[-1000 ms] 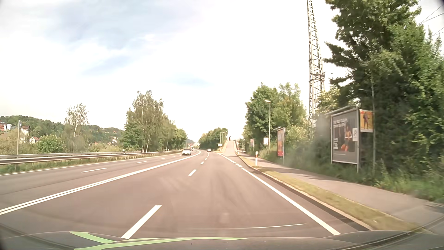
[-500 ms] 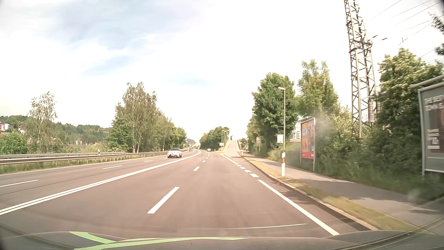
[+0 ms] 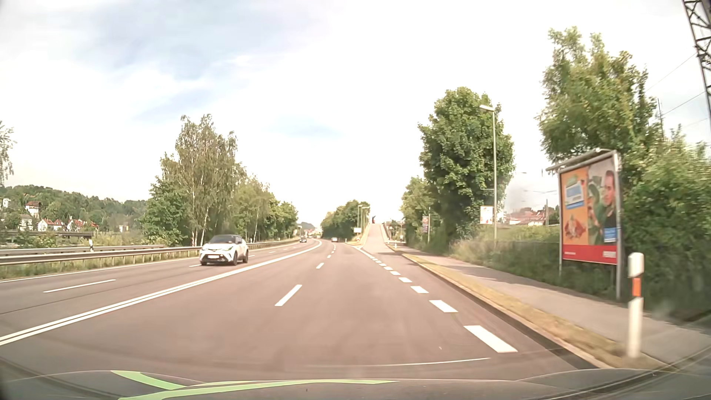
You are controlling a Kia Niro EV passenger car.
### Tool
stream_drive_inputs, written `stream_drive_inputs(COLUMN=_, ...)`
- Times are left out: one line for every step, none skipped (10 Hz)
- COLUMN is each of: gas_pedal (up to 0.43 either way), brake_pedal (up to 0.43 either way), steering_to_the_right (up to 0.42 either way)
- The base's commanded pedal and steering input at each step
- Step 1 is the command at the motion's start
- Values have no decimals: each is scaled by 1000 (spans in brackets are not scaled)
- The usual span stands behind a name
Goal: Follow the waypoints while adhering to traffic rules and regulations
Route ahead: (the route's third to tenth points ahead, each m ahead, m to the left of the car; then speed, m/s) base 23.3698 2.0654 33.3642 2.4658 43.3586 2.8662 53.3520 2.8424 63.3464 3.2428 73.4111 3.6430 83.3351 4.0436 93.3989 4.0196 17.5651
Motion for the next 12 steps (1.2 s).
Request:
stream_drive_inputs(gas_pedal=87, brake_pedal=0, steering_to_the_right=-2)
stream_drive_inputs(gas_pedal=87, brake_pedal=0, steering_to_the_right=-2)
stream_drive_inputs(gas_pedal=87, brake_pedal=0, steering_to_the_right=-2)
stream_drive_inputs(gas_pedal=87, brake_pedal=0, steering_to_the_right=-2)
stream_drive_inputs(gas_pedal=87, brake_pedal=0, steering_to_the_right=-2)
stream_drive_inputs(gas_pedal=87, brake_pedal=0, steering_to_the_right=-2)
stream_drive_inputs(gas_pedal=87, brake_pedal=0, steering_to_the_right=-3)
stream_drive_inputs(gas_pedal=87, brake_pedal=0, steering_to_the_right=-2)
stream_drive_inputs(gas_pedal=87, brake_pedal=0, steering_to_the_right=-2)
stream_drive_inputs(gas_pedal=87, brake_pedal=0, steering_to_the_right=-3)
stream_drive_inputs(gas_pedal=87, brake_pedal=0, steering_to_the_right=-2)
stream_drive_inputs(gas_pedal=87, brake_pedal=0, steering_to_the_right=-2)
